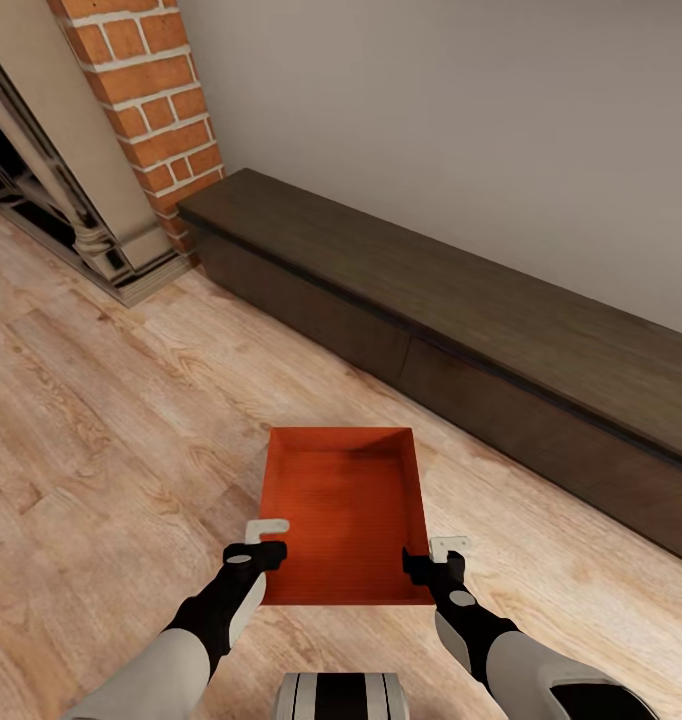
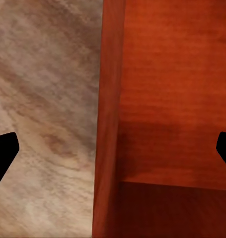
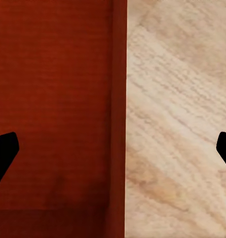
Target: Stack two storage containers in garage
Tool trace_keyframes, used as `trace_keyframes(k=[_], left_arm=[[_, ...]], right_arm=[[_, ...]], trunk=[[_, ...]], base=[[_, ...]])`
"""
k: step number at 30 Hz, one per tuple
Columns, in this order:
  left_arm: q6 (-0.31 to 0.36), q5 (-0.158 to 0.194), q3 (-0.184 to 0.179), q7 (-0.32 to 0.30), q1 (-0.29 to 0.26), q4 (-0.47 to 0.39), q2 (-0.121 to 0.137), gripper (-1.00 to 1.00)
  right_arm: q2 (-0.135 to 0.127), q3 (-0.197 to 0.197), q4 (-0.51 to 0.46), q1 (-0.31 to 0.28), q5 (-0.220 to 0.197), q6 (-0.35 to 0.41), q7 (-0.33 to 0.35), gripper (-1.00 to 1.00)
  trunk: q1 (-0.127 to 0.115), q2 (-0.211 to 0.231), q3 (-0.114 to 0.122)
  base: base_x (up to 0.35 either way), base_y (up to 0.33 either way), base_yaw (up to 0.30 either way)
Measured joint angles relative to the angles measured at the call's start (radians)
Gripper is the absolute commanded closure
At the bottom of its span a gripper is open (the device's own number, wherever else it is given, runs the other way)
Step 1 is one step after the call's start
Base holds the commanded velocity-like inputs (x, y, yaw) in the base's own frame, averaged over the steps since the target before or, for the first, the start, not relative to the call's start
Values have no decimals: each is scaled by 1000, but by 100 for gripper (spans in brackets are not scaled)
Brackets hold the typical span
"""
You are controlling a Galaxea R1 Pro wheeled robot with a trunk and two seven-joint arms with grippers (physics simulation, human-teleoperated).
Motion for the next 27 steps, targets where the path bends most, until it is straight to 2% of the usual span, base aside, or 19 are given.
trace_keyframes(k=[12, 13, 17, 18, 27], left_arm=[[-1, -2, 3, -1, 0, 16, 8, -100], [-1, -2, 3, -1, 0, 17, 10, 100], [-2, 5, 3, -4, 0, 18, 23, 100], [-4, 20, 0, -9, 0, 18, 24, 100], [-5, 24, -5, -7, 0, 0, 25, 100]], right_arm=[[0, 0, 0, 0, -1, -2, 0, -100], [0, 0, 0, 0, -1, -2, 0, 100], [0, 0, 0, 0, 0, -3, 0, 100], [1, 24, 0, 1, 10, -1, 7, 100], [0, 15, -2, 0, 8, -3, 6, 100]], trunk=[[0, 0, 0], [0, 0, 0], [0, 0, 0], [0, 0, 0], [0, 0, 0]], base=[[0, 0, 0], [0, 0, 0], [0, 0, 0], [0, 0, 0], [-3, 0, 0]])
